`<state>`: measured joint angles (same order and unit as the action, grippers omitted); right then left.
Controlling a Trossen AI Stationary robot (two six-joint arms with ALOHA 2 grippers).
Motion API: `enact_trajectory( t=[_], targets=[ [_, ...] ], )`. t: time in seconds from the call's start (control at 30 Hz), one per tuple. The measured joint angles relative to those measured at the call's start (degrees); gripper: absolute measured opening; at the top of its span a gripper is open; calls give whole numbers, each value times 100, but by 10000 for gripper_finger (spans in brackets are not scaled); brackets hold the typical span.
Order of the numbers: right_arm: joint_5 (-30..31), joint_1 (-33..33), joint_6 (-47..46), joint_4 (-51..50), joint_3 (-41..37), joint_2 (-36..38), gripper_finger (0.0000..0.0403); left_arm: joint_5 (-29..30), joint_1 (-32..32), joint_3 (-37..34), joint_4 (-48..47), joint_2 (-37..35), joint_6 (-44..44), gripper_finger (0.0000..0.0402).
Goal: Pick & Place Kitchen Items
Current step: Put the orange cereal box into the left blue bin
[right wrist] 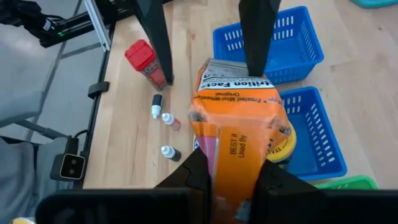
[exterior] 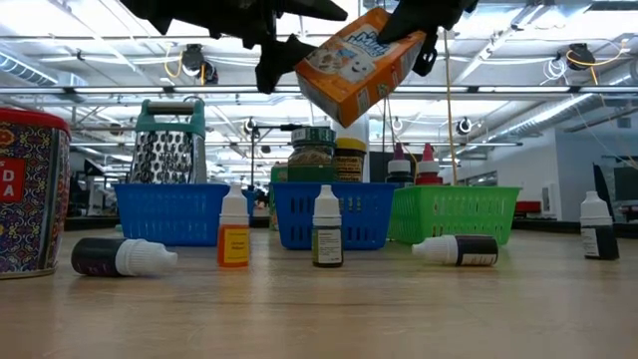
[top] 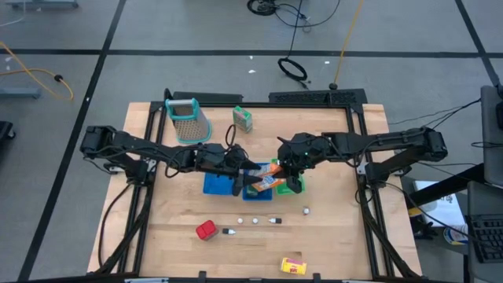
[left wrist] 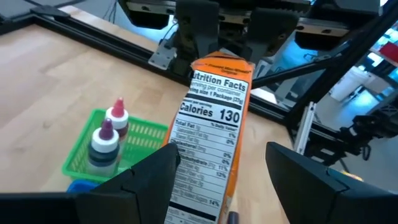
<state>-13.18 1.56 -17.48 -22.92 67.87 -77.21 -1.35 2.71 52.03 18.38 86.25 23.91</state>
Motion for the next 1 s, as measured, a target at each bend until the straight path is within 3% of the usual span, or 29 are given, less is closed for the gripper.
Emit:
enact_trajectory(
  t=[0.43, 0.6, 0.73, 0.83, 1.0],
  targets=[
    [-229, 66, -72, 204, 124, -3, 38, 122, -32, 2, -24, 14, -289, 255],
    [-186, 93, 330, 162, 414, -4, 38, -348, -24, 4, 218, 12, -236, 255],
    [-241, 33, 344, 206, 420, -47, 38, -398, 23, -7, 324, 21, -351, 251],
    [-225, 33, 341, 169, 420, -64, 38, -425, 32, -9, 336, 27, -423, 221],
    [-206, 31, 317, 89, 433, -159, 38, -427, 19, -22, 284, 29, -519, 135]
  ],
)
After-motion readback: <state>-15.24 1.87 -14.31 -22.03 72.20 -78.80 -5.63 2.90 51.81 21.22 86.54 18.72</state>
